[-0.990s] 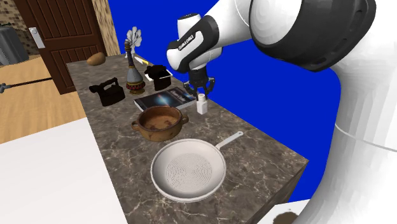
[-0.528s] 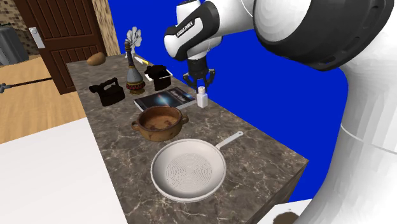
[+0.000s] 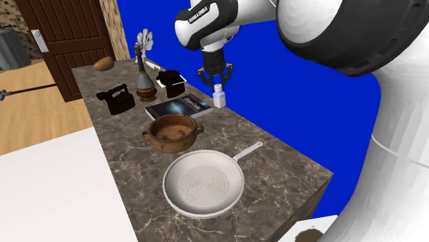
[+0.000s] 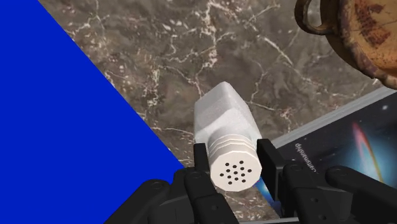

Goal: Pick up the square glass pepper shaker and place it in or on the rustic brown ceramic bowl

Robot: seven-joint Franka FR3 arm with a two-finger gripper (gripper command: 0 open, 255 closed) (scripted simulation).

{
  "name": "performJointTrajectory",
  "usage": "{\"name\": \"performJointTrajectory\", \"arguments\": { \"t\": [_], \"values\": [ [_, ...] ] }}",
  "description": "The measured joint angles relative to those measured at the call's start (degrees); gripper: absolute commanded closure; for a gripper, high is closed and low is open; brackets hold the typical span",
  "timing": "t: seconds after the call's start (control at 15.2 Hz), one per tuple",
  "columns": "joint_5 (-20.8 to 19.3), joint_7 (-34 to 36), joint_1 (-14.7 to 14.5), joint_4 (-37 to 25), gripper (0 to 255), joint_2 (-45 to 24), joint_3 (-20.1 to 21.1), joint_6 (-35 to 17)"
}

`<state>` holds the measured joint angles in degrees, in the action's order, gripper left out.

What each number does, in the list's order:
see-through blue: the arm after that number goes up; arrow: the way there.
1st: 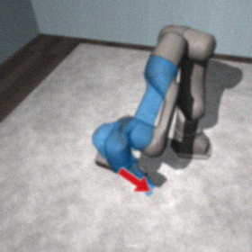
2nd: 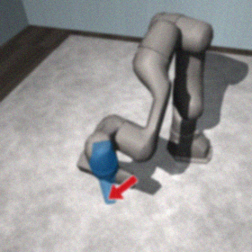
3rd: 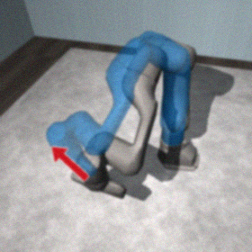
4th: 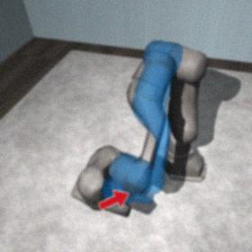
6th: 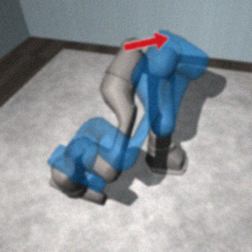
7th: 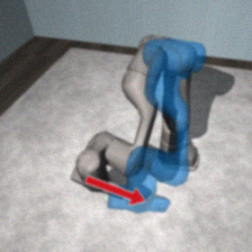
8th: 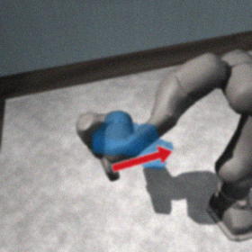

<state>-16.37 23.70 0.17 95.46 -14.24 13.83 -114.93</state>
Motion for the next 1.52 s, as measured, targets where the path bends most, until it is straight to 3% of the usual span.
{"name": "performJointTrajectory", "arguments": {
  "t": [0.59,0.99,1.52],
  "values": [
    [0.65,-0.03,-0.96,-4.35,255,1.38,0.73,5.87],
    [-0.06,6.58,-5.56,-5.75,255,2.21,3.45,9.68],
    [-1.98,15.65,-12.66,-12.98,255,-0.58,7.08,16.69]
  ]
}}
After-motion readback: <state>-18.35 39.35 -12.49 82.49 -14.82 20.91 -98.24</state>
